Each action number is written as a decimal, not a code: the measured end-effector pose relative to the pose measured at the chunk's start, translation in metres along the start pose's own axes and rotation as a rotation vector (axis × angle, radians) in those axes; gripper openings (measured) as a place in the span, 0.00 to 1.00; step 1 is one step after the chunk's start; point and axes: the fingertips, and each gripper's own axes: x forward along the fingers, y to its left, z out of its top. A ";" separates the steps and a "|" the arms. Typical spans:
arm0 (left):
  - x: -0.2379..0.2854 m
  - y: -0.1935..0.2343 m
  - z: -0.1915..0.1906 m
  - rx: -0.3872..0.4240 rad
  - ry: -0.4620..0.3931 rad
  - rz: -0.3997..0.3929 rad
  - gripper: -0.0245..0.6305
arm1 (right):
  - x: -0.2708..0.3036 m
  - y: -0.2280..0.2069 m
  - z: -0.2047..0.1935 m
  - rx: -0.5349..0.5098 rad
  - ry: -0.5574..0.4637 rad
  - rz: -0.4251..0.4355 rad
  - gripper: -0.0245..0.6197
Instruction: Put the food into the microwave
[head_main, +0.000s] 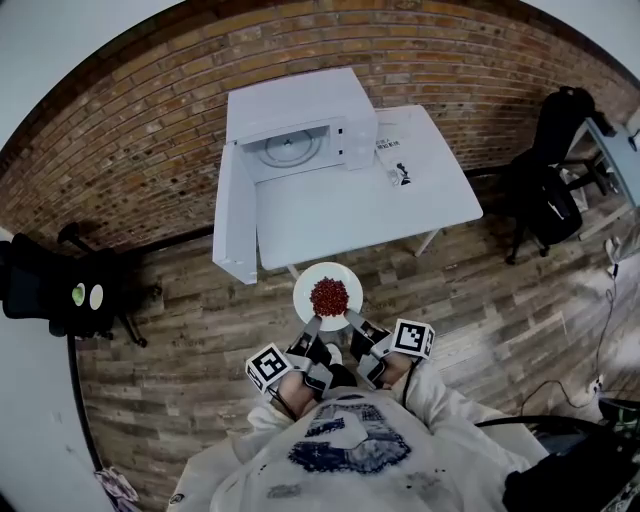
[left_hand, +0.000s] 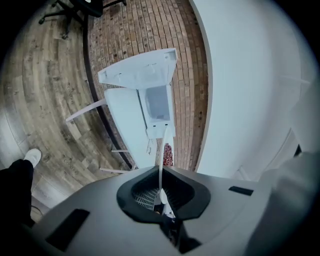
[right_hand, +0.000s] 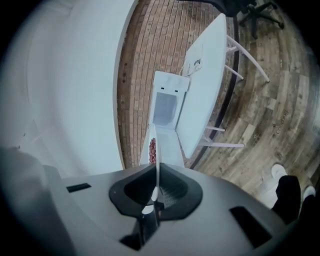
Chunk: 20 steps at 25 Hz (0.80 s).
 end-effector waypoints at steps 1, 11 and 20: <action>0.007 -0.003 0.008 -0.004 0.006 -0.015 0.07 | 0.008 0.001 0.005 0.009 -0.008 -0.006 0.08; 0.043 -0.007 0.075 0.022 0.043 -0.017 0.07 | 0.073 0.010 0.037 0.008 -0.060 -0.019 0.08; 0.057 0.001 0.092 -0.007 0.059 -0.002 0.07 | 0.091 0.001 0.048 -0.011 -0.055 -0.055 0.08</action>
